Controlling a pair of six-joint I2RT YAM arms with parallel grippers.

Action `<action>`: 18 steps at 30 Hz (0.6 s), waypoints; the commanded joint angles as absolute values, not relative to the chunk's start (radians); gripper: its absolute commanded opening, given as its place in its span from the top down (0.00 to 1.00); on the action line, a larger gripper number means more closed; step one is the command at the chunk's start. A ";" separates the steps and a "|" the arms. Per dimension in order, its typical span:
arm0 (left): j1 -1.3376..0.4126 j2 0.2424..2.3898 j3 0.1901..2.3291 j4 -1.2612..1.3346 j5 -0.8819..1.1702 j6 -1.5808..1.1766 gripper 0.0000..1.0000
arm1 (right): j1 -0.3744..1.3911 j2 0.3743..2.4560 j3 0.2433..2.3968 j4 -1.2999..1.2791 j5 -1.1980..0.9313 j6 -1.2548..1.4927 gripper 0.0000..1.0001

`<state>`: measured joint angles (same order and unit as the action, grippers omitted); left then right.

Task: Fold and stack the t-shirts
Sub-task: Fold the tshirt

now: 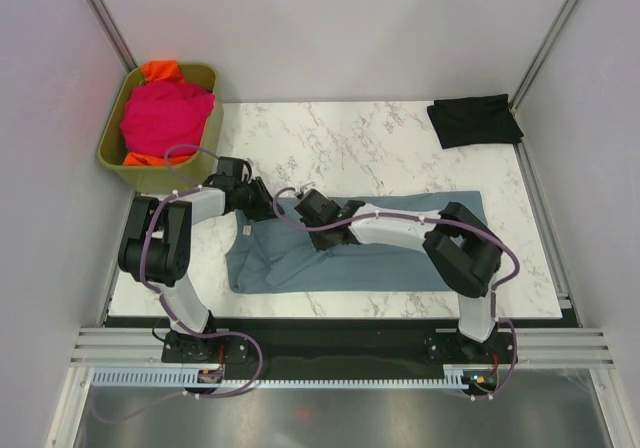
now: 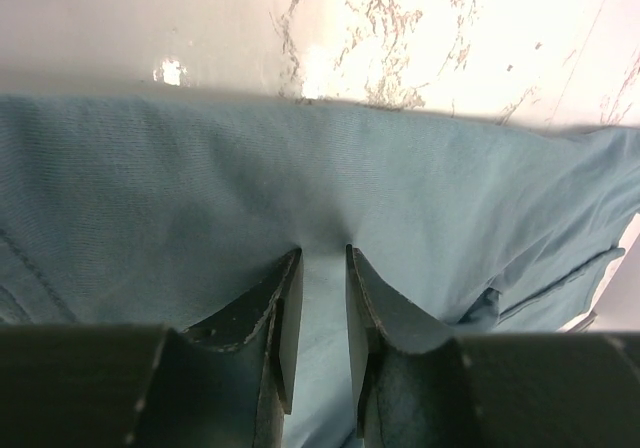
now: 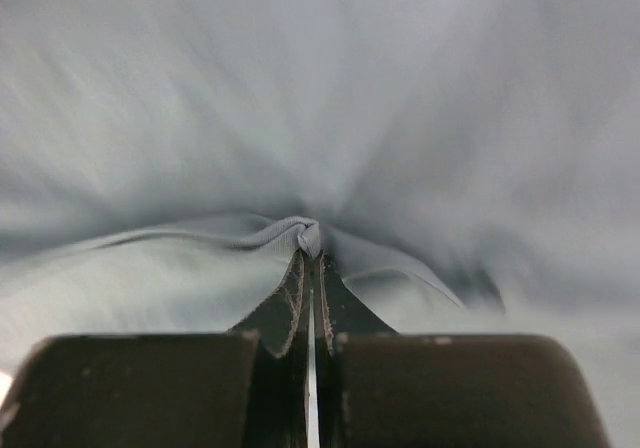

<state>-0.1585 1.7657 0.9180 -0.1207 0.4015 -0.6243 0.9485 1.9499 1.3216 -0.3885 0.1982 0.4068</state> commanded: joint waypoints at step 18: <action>-0.149 1.772 1.115 -0.231 0.334 -0.546 0.57 | 1.032 1.419 0.962 -0.514 0.318 0.560 0.17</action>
<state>-0.1516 1.8236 1.0626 -0.1871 0.3672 -0.6079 1.0286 1.4597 0.9073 -0.4973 0.2775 0.5575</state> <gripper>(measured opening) 0.417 0.821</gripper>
